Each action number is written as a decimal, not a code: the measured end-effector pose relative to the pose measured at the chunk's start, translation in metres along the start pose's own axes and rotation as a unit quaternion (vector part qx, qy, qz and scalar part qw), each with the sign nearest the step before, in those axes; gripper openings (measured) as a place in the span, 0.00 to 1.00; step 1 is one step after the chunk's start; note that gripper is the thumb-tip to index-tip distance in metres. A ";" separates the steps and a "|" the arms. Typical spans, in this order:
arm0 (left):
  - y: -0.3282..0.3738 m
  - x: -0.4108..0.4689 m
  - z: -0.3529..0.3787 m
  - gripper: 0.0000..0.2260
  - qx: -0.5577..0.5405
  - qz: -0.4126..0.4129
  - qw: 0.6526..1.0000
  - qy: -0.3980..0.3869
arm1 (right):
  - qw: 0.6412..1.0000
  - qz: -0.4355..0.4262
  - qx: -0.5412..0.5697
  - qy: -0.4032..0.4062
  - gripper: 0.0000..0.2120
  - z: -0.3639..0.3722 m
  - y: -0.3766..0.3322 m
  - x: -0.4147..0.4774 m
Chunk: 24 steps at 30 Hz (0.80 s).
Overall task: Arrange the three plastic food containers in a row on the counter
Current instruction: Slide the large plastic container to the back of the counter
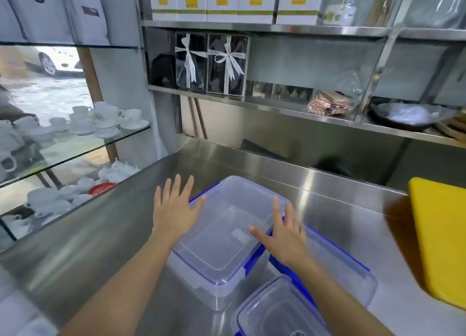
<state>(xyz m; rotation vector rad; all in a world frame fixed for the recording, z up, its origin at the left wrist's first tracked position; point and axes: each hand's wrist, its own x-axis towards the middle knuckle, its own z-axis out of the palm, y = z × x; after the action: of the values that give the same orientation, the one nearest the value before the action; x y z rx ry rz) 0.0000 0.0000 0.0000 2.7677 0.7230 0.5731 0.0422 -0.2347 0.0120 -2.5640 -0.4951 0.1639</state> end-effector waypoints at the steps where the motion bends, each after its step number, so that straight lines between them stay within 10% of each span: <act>1: -0.005 -0.001 0.001 0.29 0.019 -0.016 0.999 -0.038 | 1.000 0.010 -0.002 -0.025 0.44 0.003 0.000 -0.001; 7: -0.026 -0.006 0.002 0.31 -0.044 -0.084 0.975 -0.202 | 0.994 0.037 -0.042 -0.092 0.39 0.018 -0.002 -0.004; 24: -0.046 -0.005 0.009 0.25 -0.220 -0.128 0.952 -0.168 | 0.984 0.046 0.169 -0.016 0.30 0.024 -0.013 0.008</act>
<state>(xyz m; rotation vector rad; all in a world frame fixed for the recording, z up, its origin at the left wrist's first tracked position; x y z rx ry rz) -0.0189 0.0356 -0.0238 2.2329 0.7506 0.1707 0.0408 -0.2097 -0.0015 -2.2555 -0.3273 0.2969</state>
